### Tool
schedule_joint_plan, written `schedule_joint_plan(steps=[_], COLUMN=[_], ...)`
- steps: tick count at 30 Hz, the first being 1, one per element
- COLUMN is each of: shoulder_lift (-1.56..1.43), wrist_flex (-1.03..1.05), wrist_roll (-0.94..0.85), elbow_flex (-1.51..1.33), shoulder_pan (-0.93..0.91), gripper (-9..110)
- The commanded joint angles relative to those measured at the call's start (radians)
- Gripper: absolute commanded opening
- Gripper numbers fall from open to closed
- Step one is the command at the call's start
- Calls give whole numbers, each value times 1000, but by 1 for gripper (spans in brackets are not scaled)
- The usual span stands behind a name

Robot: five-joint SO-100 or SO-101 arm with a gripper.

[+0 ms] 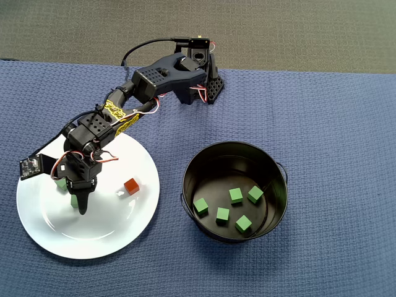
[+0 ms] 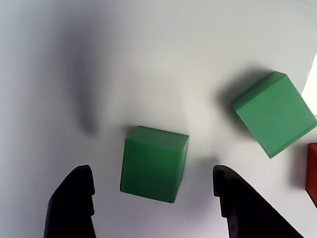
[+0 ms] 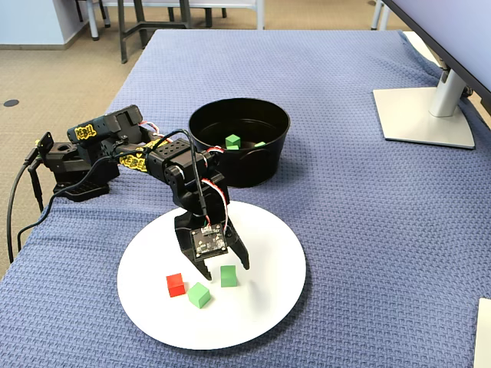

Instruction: Pick up the green cubes from the white plate and place them in the black recipient

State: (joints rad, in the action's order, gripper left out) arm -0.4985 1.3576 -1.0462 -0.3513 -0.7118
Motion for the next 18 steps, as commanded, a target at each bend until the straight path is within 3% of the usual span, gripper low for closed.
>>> schedule_joint_plan(steps=[1, 18], shoulder_lift=[-17, -15], wrist_flex=[-37, -32], wrist_roll=[17, 43], elbow_flex=[75, 67], shoulder_pan=[-5, 3], gripper=[21, 10])
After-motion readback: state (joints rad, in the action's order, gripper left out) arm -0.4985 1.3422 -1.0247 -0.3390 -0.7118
